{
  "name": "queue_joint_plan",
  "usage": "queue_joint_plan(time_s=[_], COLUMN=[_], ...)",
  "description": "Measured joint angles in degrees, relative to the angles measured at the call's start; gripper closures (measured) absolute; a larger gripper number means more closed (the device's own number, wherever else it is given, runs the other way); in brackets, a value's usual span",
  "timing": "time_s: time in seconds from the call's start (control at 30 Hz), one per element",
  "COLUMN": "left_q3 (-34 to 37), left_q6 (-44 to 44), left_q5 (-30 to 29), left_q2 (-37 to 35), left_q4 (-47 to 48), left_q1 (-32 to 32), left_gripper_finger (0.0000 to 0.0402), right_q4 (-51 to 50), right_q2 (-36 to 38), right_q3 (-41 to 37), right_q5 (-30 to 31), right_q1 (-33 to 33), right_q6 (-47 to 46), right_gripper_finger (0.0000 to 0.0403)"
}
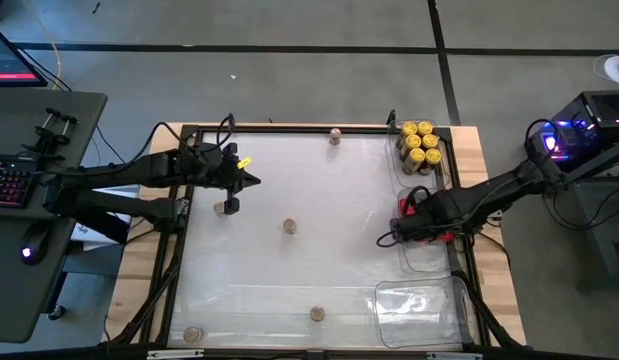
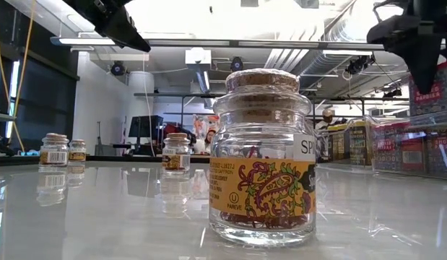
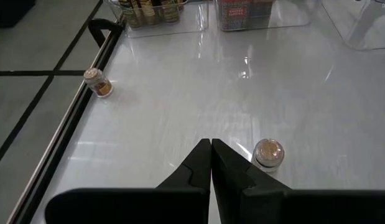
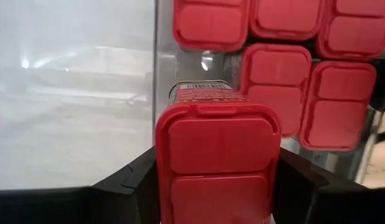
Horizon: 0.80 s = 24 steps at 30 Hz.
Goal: Sort spices by type
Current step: Put the red seasoning can into the middle transparent bin
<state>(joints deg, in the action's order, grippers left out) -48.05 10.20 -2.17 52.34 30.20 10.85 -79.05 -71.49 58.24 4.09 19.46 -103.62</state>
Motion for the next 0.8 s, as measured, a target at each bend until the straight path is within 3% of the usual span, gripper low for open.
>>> queue_joint_plan(time_s=[0.6,0.8], left_q3=[0.0,0.0], left_q6=[1.01,0.98], left_q5=[0.0,0.0], left_q2=[0.0,0.0], left_q4=[-0.04,-0.02], left_q1=[0.0,0.0], left_gripper_finger=[0.0401,0.0401], right_q4=[3.31,3.44], right_q2=[-2.51,-2.51], right_q3=[-5.6,-6.16], right_q5=[2.89,2.7], right_q1=[-0.53,-1.87], right_q6=[-7.38,-6.9], right_gripper_finger=[0.0194,0.0133])
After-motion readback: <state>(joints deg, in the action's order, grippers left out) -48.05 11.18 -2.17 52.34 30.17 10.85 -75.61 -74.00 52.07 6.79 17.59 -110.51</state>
